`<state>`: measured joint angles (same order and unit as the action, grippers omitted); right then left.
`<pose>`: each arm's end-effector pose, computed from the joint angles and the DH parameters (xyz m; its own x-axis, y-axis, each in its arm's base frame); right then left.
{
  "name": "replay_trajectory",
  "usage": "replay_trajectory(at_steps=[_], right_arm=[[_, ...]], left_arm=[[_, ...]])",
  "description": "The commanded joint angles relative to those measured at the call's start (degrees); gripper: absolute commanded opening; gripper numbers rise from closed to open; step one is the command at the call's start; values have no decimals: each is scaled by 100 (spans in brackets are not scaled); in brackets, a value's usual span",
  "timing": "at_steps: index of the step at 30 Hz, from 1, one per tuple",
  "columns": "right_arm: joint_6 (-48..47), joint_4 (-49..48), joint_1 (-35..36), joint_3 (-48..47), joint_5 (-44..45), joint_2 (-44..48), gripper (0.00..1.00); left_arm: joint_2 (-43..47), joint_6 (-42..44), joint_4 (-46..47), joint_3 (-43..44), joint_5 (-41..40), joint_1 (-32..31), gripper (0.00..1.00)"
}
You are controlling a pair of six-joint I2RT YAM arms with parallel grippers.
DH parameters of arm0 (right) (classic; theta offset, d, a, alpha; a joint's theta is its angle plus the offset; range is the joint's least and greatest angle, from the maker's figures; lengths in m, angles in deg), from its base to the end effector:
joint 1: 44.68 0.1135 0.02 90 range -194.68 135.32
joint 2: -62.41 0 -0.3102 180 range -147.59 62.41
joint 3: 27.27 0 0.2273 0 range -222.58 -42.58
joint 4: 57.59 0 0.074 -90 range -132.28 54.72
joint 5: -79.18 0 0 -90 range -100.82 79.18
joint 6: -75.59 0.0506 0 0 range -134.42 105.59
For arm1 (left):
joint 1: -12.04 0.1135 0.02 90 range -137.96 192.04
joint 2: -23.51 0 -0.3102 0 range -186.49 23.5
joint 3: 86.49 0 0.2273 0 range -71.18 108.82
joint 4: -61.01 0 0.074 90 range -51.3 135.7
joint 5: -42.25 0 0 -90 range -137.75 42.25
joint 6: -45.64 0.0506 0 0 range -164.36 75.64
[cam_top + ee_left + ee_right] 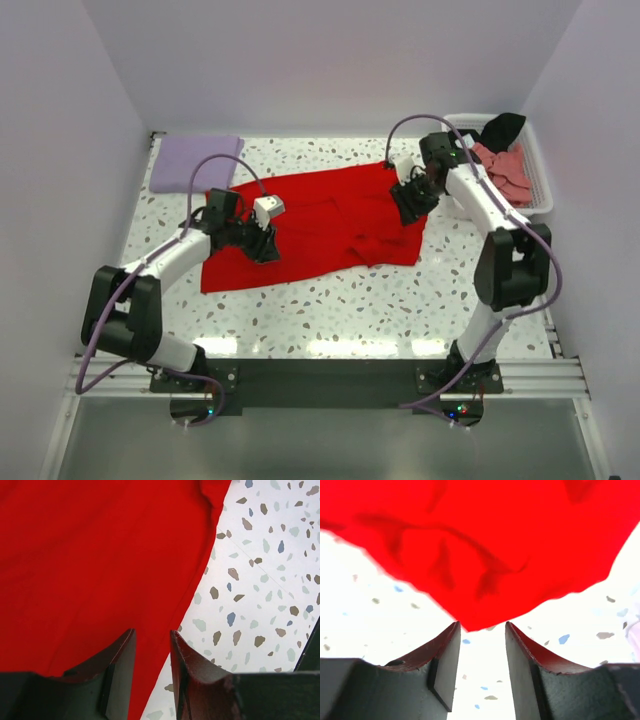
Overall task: Fold and stack the t-shirts
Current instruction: Fold the tshirt
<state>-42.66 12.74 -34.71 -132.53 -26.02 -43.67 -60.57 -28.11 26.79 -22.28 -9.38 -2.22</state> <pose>0.3650 0.0776 0.2921 -0.7025 -0.5873 -0.4021 -0.6618 0.7468 0.0656 0.2524 -0.0966 0.2527 -0.6008 0.3791 -0.7038 0.7438 0.5876 -0.3186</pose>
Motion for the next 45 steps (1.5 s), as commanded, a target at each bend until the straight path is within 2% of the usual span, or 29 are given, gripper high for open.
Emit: replay_trajectory(at_steps=[1,3,9,10,13,23,27,28,29,30,32,35,38,39,41,42,44,45], right_arm=[[-67,385,495,425,-634,676,44],[-23,351,889,723,-528,720,43],[372,-614,1515,1453,209,677,51],[469,-842,1542,1489,324,624,56],[566,-1133,1595,1542,632,414,59],[549,-1503,1621,1534,887,-44,57],[347,-1302,1621,1454,791,-106,41],[303,-1153,1621,1446,721,-71,29],[285,-1056,1621,1428,677,43,24],[250,-846,1630,1419,624,140,12],[224,-565,1621,1358,422,402,5],[83,129,1621,1287,159,658,4],[-232,824,1630,1357,9,852,16],[-294,1087,1630,1384,0,896,16],[-426,1308,1648,1471,-26,896,9],[-470,1492,1648,1507,-70,888,1],[-584,1764,1761,1603,-158,809,0],[-707,2079,1805,1630,-254,721,3]], left_arm=[[260,54,125,-4,206,29,38],[295,1,117,-4,188,37,38],[374,-60,37,-4,145,64,40],[374,-69,29,-4,144,64,40],[409,-96,2,-13,136,73,40],[392,-69,-16,-57,101,90,40],[374,-52,-59,-4,101,90,40],[383,-34,-77,5,101,99,39],[400,-26,-103,22,101,108,39],[418,-17,-112,31,109,134,39],[453,18,-156,40,144,160,39],[550,80,-226,14,206,204,39],[655,168,-314,-65,241,231,39],[690,211,-332,-91,259,231,39],[796,264,-402,-162,259,239,39],[831,317,-437,-179,259,257,39],[962,361,-543,-232,250,292,39],[989,448,-604,-215,267,310,39]])
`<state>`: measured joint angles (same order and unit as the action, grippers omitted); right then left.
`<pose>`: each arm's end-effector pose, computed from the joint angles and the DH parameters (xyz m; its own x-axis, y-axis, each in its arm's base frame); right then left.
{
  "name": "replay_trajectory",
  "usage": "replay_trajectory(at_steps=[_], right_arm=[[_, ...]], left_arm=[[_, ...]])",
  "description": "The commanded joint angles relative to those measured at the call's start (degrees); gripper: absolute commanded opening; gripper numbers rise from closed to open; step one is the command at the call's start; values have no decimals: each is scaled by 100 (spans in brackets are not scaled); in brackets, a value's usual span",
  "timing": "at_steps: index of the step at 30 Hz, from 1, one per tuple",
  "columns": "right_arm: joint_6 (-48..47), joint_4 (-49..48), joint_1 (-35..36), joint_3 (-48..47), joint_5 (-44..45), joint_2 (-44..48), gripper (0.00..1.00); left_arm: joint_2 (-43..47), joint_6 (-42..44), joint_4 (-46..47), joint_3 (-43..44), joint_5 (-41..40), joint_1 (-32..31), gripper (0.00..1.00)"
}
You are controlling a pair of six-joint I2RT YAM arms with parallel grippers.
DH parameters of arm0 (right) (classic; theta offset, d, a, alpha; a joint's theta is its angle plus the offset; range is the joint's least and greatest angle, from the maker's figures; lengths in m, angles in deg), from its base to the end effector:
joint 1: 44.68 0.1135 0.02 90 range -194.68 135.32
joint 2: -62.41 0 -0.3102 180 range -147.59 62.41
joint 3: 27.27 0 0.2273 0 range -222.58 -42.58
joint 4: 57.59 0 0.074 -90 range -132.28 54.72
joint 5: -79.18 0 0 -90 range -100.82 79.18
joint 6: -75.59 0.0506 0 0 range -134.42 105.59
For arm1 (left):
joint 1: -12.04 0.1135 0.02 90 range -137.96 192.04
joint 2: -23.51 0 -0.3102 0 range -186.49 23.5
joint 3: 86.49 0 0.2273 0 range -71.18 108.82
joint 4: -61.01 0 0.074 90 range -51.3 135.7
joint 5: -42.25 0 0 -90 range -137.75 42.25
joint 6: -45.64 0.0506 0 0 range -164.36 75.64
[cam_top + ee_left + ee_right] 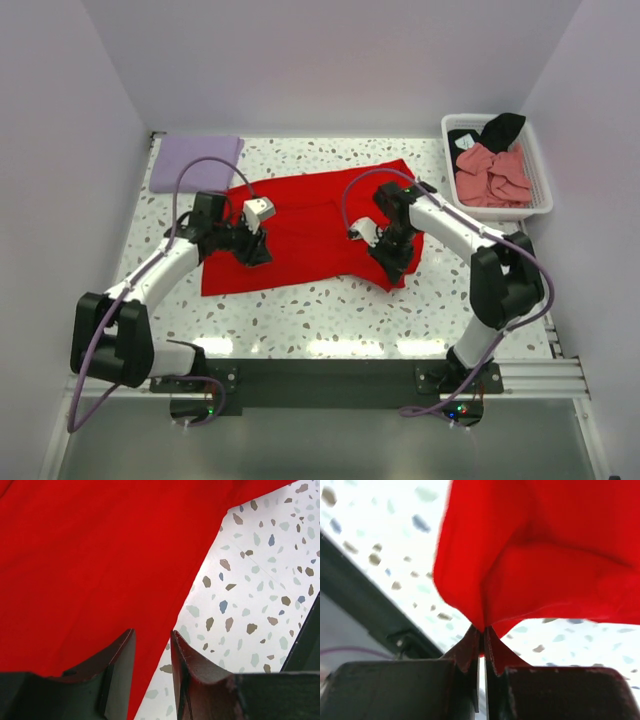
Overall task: Fold and stack the t-shirts
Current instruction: Fold the tshirt
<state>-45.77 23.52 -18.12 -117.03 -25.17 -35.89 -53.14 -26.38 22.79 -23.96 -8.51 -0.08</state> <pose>0.2541 0.1410 0.2637 -0.5376 -0.8324 -0.1342 -0.8365 0.5067 0.2085 0.2259 -0.0813 0.2703 -0.5694 0.3668 -0.7357 0.7530 0.5918 -0.2877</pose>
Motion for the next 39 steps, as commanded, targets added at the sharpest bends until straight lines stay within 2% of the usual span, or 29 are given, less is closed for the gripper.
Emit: replay_trajectory(at_steps=[1,5,8,10,11,15,19,23,24,26,30,37,39], right_arm=[[-459,1153,182,106,-436,-258,2],[-722,1540,313,81,-893,-444,1],[-1029,2040,595,-25,-1393,-611,13],[-1136,2261,735,-174,-2017,-812,25],[-1249,2497,736,-235,-2237,-874,41],[-1355,2517,648,-613,-2512,-761,47],[-1120,2132,-140,-1017,-2380,-761,46],[-75,273,-442,-852,-986,-603,40],[-20,-3,-442,-703,-364,-542,40],[224,-800,-442,-588,114,-558,39],[534,-1499,-459,-640,915,-979,39],[639,-2044,-512,-912,1600,-1901,40],[674,-2080,-573,-1183,1672,-2105,40]], left_arm=[[281,320,-300,-29,171,104,39],[369,592,-573,41,154,140,38],[431,944,-951,120,154,201,37],[457,1076,-1092,129,154,280,37],[448,1102,-1127,138,154,315,38],[370,1155,-1276,234,311,684,38],[141,1225,-1391,305,181,1071,38],[-201,1112,-1260,323,-285,1133,38],[-359,1077,-1146,331,-564,1133,38],[-535,1006,-1031,349,-830,1159,38],[-1184,822,-750,454,-1357,1212,37],[-2091,698,-363,683,-1903,1212,36],[-2381,681,-310,911,-1938,1387,36]])
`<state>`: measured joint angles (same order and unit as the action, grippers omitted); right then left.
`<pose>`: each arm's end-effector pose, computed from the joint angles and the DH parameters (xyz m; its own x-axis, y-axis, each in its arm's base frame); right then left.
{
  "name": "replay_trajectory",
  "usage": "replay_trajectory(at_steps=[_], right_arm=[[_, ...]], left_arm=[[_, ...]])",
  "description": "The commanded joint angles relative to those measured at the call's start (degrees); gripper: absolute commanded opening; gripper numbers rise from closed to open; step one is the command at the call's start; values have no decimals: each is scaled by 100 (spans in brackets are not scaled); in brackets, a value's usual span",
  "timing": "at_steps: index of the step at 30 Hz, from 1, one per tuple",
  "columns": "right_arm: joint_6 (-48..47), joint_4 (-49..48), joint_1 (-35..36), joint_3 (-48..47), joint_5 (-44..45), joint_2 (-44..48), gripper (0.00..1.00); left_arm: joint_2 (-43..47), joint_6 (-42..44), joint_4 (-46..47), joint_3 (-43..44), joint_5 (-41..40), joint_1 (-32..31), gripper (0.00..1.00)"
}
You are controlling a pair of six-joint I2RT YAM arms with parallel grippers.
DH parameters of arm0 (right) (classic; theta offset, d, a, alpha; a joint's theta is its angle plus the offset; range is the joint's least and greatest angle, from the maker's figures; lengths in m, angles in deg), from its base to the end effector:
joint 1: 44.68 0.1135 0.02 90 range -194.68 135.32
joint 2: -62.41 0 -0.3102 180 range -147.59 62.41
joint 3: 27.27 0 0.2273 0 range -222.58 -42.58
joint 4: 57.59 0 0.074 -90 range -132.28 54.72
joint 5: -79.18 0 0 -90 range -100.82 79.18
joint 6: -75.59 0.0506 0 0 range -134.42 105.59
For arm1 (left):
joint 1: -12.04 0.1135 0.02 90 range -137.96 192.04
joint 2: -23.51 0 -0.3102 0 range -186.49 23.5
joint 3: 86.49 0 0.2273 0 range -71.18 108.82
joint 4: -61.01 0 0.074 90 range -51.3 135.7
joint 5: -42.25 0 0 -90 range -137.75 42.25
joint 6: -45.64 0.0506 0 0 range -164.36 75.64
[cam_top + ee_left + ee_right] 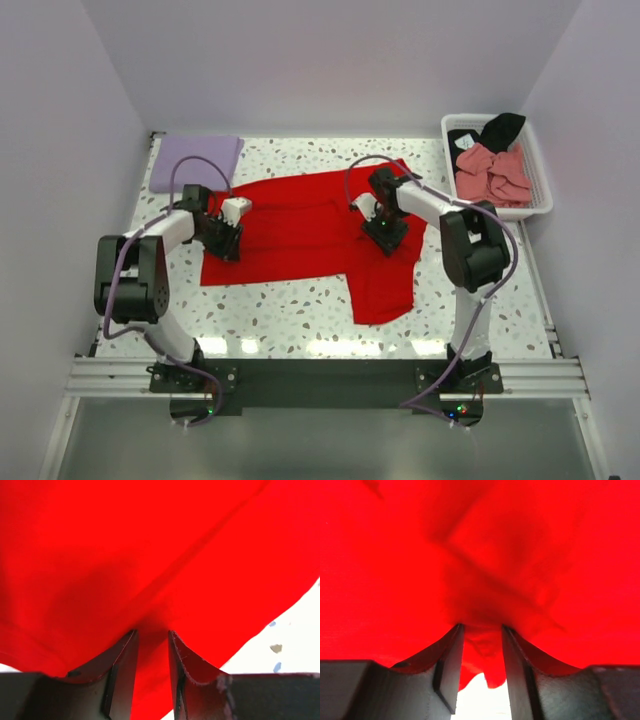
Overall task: Fold and stack the t-shirts
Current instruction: Fold the tshirt
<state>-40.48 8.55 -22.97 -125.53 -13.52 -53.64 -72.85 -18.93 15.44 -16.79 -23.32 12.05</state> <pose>0.3576 0.1449 0.1989 -0.6654 -0.7374 -0.1156 -0.7421 0.6703 -0.0044 0.2941 -0.0209 0.2055 -0.8059 0.3908 -0.4447 0.5228 0.8223 -0.2246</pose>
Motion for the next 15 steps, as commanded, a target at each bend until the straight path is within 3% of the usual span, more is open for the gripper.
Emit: replay_trajectory(at_steps=[1,7,11,15], right_arm=[[206,-565,-88,-431,455,-400,42],[14,285,-106,-872,-406,134,53],[-688,926,-106,-380,-976,1126,58],[-1286,1631,-80,356,-1364,1795,55]], left_arm=[[-497,-65,425,273,-430,201,36],[-306,478,-84,740,298,263,37],[607,980,-795,696,835,263,39],[1118,1595,-1481,564,1011,263,40]])
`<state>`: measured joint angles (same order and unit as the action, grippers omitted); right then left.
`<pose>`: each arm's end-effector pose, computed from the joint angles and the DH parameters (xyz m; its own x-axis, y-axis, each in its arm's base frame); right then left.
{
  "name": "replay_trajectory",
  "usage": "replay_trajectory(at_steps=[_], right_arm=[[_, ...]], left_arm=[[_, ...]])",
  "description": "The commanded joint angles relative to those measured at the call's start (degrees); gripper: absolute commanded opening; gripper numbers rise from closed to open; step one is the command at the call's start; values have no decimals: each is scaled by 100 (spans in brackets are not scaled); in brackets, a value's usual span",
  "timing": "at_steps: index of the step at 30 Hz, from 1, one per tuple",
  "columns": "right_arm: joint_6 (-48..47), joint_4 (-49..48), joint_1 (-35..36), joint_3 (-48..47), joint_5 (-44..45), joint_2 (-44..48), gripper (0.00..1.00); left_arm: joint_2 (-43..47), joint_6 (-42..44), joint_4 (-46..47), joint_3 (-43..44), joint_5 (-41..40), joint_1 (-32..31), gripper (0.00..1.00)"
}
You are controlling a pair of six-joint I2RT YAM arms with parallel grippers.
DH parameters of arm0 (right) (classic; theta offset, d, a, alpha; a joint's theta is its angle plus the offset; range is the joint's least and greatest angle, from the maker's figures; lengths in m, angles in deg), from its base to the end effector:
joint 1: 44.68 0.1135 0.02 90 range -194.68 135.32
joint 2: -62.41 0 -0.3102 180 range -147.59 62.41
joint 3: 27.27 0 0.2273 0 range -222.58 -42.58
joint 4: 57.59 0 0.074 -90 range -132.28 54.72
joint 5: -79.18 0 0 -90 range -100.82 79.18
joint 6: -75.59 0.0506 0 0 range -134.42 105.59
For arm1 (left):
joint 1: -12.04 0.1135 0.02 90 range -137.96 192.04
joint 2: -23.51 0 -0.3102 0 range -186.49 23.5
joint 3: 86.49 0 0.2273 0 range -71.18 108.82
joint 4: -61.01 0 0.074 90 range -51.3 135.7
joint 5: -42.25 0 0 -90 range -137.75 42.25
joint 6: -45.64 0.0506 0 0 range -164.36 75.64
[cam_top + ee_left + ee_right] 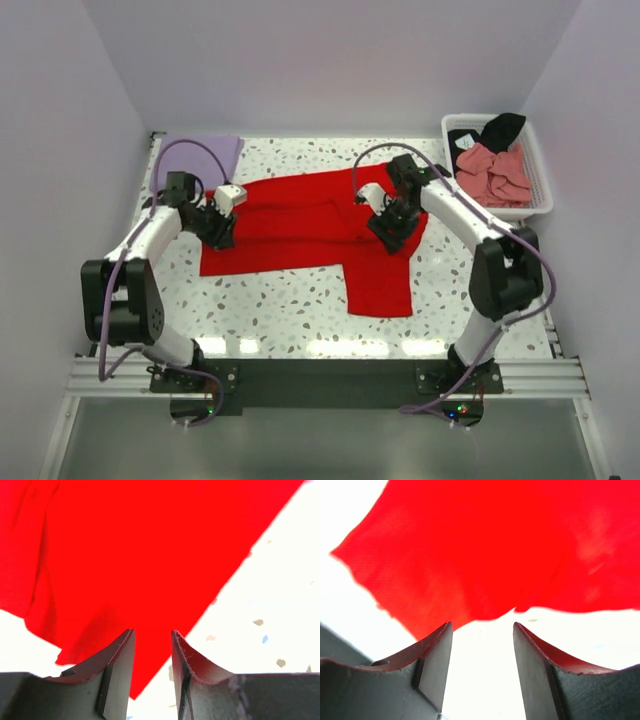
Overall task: Fold and stack the t-shirts
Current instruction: Fold the tshirt
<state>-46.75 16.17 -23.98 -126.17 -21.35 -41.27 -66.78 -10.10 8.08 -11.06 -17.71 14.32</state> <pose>0.3190 0.1304 0.2747 -0.5705 -0.7778 -0.2637 -0.8127 0.5809 0.0450 0.2866 -0.0139 0.2563 -0.6775 0.4607 -0.5733 0.6486 0.7419 -0.1703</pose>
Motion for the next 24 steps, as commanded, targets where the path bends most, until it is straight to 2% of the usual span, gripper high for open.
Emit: replay_trajectory(at_steps=[1,4,9,13,24], right_arm=[[-947,1026,47,588,-565,768,54],[-1291,643,258,1405,-163,1155,54],[-1284,-369,714,2355,375,1377,54],[-1249,-1045,812,2506,586,1298,53],[-1433,-1670,768,2576,824,1025,49]], left_arm=[[572,827,-859,-52,476,27,41],[766,1328,-1115,-307,432,35,41],[819,1364,-1133,-527,450,27,41],[819,1355,-1115,-536,468,27,41],[696,1390,-720,-562,257,35,41]])
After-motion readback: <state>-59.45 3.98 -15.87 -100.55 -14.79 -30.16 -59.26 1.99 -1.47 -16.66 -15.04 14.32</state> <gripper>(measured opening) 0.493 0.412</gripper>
